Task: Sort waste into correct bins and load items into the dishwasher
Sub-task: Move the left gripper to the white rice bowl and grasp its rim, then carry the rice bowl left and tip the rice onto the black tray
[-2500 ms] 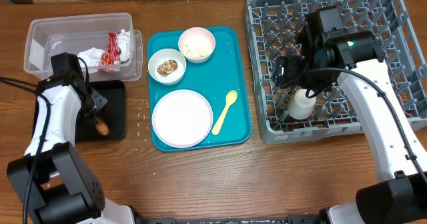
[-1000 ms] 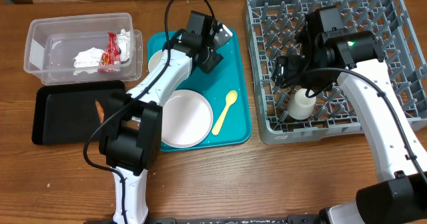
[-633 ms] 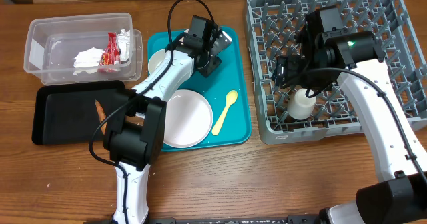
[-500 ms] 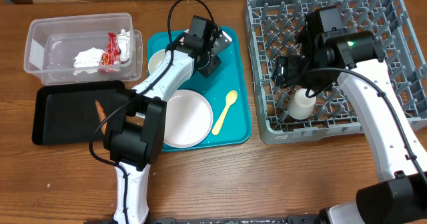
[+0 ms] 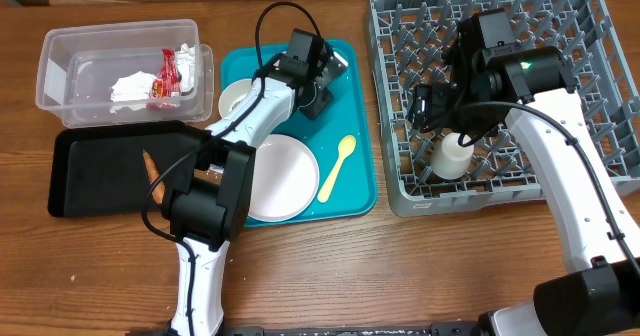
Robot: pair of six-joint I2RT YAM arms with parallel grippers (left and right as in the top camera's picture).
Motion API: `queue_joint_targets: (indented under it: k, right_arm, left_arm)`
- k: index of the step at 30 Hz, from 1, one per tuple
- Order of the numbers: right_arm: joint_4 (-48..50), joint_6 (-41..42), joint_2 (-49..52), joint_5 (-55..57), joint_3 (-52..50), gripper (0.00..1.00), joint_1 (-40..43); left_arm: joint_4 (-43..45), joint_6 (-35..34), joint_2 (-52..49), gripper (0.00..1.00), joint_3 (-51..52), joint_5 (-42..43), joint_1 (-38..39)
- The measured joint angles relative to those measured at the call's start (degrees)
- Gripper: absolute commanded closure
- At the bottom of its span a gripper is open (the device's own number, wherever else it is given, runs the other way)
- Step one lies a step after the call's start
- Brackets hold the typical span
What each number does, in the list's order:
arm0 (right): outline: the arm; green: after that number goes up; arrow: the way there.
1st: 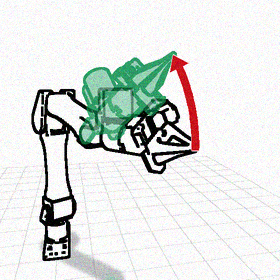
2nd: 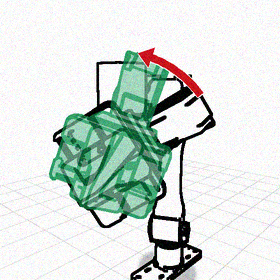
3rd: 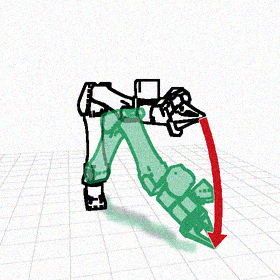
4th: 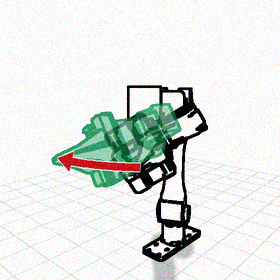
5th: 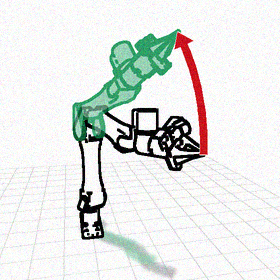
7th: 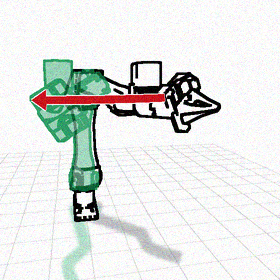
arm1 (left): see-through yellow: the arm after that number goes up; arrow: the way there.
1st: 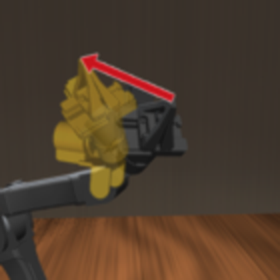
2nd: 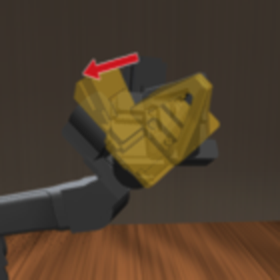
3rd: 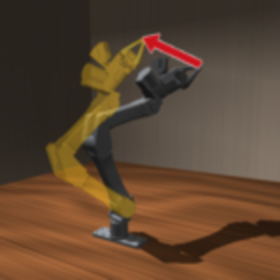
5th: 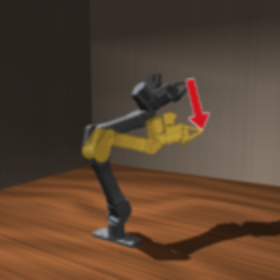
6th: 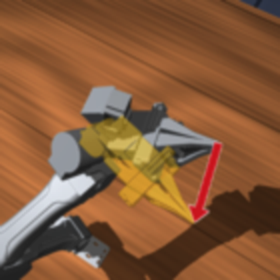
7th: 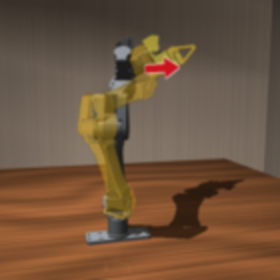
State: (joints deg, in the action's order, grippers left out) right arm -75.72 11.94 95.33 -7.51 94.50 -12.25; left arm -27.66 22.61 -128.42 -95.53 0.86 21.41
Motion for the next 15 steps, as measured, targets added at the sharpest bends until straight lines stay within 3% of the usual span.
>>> queue_joint_targets:
  k: [9,15]
  right_arm:
    - [0.0,0.0,0.0,0.0,0.0,0.10,0.0]
    - [0.0,0.0,0.0,0.0,0.0,0.10,0.0]
  left_arm:
    - [-8.4,-3.7,-0.5,0.96,-8.1,0.0,0.0]
    - [-22.6,-9.1,-0.7,0.96,-21.8,0.1,0.0]
